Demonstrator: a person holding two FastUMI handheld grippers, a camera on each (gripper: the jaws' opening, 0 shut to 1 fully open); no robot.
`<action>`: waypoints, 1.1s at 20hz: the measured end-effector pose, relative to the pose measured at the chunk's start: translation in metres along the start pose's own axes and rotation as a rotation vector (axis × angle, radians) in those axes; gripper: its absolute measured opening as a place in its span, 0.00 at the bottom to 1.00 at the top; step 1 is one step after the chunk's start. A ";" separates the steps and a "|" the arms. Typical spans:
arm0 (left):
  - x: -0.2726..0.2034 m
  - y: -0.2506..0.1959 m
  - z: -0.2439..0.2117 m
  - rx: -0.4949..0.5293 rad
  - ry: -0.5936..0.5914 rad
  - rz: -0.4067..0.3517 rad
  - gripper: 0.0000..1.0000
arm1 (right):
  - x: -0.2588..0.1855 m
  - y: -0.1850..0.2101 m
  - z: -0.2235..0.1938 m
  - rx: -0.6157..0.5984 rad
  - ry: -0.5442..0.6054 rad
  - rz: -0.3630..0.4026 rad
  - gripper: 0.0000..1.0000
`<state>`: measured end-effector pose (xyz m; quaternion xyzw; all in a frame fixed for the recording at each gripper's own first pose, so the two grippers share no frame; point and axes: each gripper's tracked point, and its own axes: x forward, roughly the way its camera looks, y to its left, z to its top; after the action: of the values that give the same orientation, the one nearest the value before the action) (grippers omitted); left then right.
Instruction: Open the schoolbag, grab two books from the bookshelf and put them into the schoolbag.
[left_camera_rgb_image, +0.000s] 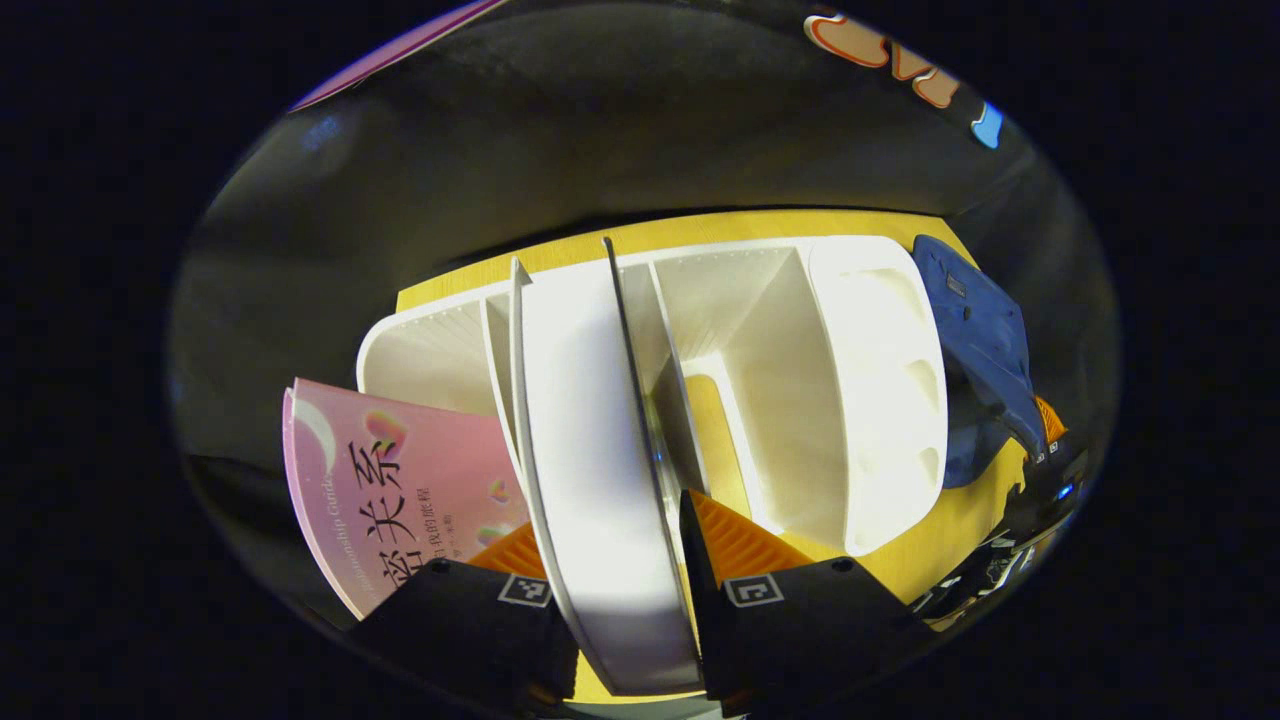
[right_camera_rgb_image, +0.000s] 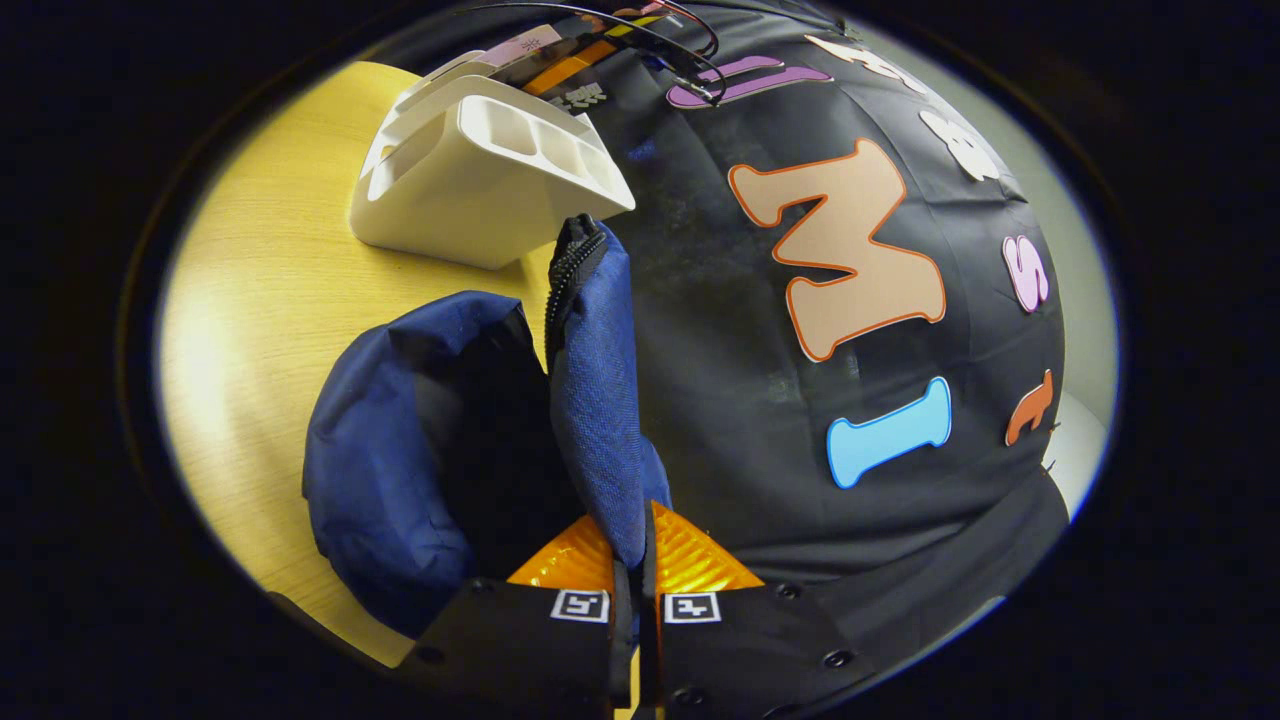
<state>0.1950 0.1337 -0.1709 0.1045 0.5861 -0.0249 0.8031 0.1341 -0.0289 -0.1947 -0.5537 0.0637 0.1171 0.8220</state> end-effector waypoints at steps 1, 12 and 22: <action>0.000 0.001 -0.001 0.000 0.013 0.009 0.46 | -0.001 0.000 -0.001 -0.001 0.000 -0.001 0.04; -0.043 0.013 -0.024 -0.073 0.041 0.095 0.40 | -0.002 -0.007 -0.003 0.014 -0.010 -0.010 0.03; -0.155 0.001 -0.070 -0.206 -0.073 0.086 0.40 | -0.008 -0.016 -0.005 0.035 -0.026 -0.010 0.03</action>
<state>0.0810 0.1362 -0.0441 0.0457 0.5510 0.0661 0.8306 0.1309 -0.0399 -0.1801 -0.5382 0.0523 0.1188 0.8328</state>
